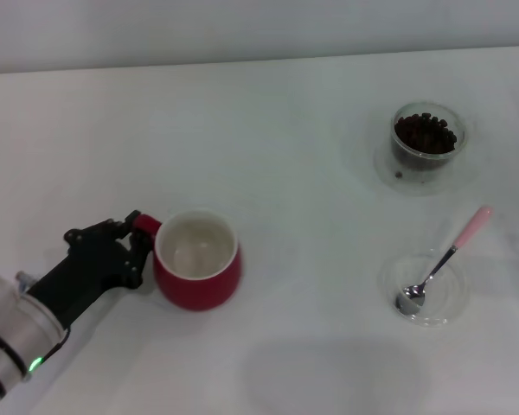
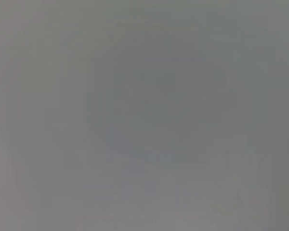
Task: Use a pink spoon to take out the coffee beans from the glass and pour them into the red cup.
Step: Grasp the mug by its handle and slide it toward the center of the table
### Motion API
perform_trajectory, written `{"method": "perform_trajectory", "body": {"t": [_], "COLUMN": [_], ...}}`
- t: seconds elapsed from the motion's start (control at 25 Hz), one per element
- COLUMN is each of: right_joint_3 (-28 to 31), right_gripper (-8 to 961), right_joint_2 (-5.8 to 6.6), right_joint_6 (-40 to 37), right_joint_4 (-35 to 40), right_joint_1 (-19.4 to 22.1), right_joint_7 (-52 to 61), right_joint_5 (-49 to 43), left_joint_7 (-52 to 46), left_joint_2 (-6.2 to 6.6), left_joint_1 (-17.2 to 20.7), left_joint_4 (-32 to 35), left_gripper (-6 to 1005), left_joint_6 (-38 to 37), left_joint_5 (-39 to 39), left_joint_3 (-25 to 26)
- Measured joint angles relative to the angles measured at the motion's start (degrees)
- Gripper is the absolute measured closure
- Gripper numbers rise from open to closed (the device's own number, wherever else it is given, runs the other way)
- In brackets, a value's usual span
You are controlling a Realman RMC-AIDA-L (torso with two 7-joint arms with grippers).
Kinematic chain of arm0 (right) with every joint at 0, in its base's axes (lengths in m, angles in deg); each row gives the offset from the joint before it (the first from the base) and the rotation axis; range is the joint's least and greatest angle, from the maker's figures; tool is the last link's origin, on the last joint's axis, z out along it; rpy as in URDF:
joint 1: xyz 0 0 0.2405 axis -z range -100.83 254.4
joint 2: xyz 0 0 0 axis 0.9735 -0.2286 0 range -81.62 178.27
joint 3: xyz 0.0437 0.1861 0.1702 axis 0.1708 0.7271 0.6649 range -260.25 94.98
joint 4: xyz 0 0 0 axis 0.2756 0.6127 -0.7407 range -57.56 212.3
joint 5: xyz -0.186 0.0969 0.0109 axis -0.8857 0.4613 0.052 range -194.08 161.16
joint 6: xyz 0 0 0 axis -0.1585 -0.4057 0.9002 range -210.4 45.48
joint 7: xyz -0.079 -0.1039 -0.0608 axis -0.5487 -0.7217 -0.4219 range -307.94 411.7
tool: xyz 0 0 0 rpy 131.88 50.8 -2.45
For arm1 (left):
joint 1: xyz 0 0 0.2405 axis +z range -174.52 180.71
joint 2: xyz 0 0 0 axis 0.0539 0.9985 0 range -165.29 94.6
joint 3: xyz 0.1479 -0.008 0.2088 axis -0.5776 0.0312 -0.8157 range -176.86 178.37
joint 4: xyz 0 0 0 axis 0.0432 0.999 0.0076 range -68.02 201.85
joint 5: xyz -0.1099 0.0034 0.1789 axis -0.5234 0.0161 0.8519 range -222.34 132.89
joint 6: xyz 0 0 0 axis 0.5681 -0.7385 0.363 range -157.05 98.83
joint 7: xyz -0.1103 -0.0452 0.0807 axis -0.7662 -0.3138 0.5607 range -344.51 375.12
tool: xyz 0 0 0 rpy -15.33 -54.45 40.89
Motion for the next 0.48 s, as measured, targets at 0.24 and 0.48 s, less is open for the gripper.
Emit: {"method": "perform_trajectory", "body": {"t": [0.24, 0.48], "right_joint_3": [0.09, 0.10], "right_gripper": [84, 84], "right_joint_2": [0.00, -0.03], "right_joint_6": [0.00, -0.01], "right_joint_4": [-0.05, -0.09], "right_joint_1": [-0.08, -0.18], "right_joint_7": [0.00, 0.00], "right_joint_5": [-0.06, -0.08], "left_joint_7": [-0.13, -0.58], "left_joint_2": [-0.07, -0.13], "left_joint_1": [-3.76, -7.53], "left_joint_4": [0.00, -0.67], "left_gripper": [877, 886], "left_joint_6": [-3.48, -7.05], "left_joint_5": [3.33, 6.45], "left_joint_3": [0.10, 0.26]}}
